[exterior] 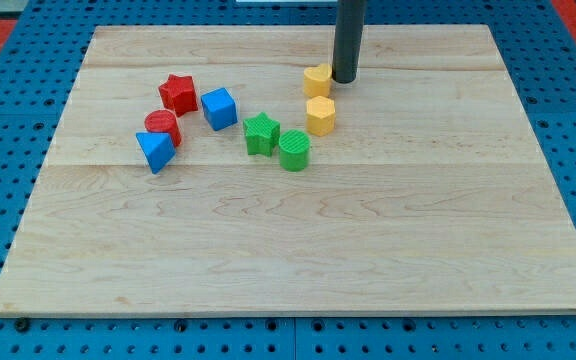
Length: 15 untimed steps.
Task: Move the heart at the top of the hexagon
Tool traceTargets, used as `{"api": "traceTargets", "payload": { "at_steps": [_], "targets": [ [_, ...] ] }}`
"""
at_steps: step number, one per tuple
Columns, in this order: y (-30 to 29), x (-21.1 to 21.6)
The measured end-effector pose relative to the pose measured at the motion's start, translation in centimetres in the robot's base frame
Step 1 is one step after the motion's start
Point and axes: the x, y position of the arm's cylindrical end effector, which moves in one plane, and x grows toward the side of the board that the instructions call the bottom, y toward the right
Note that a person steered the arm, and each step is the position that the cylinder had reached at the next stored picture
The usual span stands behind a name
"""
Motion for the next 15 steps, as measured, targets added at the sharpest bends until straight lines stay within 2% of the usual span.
{"api": "traceTargets", "payload": {
  "at_steps": [1, 2, 3, 4, 5, 6, 7, 8, 10, 11, 12, 13, 14, 15],
  "targets": [
    [-0.2, 1.0],
    [5.3, 0.5],
    [13.6, -3.8],
    [18.3, -5.5],
    [18.3, -5.5],
    [18.1, -3.6],
    [16.9, -0.6],
    [10.9, 3.8],
    [-4.6, 2.5],
    [-4.8, 2.5],
    [-2.0, 2.4],
    [3.5, -0.8],
    [-3.1, -6.1],
    [-9.0, -5.1]
  ]
}}
